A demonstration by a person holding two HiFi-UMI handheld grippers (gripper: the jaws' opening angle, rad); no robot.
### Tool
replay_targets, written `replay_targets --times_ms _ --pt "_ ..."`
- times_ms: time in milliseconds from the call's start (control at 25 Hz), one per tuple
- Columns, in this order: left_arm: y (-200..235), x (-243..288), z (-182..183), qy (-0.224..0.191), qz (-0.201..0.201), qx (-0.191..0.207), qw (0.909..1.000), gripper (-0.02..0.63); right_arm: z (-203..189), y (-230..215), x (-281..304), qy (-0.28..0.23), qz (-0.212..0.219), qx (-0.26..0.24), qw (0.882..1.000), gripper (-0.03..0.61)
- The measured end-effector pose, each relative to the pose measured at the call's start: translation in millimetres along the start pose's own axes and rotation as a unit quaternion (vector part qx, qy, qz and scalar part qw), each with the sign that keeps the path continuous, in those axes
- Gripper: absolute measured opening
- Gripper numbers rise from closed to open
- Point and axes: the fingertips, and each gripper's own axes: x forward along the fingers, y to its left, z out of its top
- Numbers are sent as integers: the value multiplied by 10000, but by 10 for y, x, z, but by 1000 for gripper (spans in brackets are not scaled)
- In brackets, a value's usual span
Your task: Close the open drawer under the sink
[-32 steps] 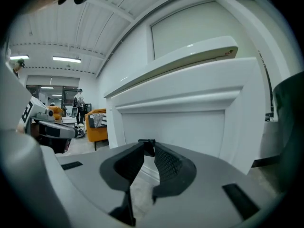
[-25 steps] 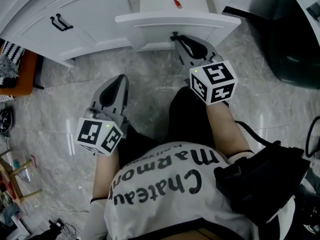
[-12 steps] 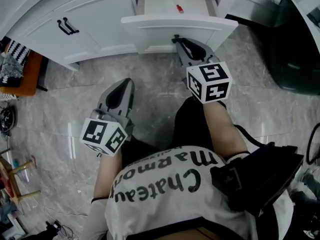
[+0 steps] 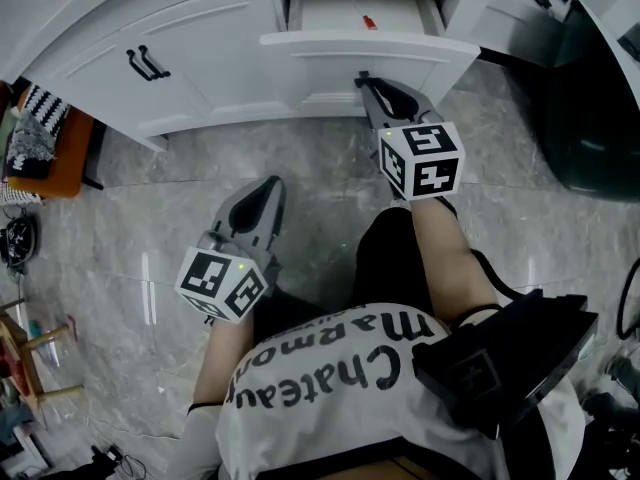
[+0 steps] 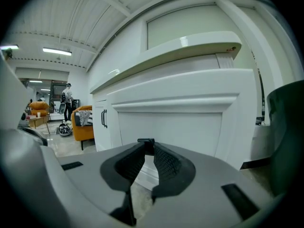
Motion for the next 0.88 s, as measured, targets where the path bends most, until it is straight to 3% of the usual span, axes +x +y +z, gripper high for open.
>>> replay_targets --times_ms 560,880 --pt "5 -31 -17 -104 110 -184 9997 8 35 -59 194 308 -142 -623 9975 66" --pt "4 -64 28 -108 233 -174 9995 8 80 -129 287 345 -360 -604 9969 66"
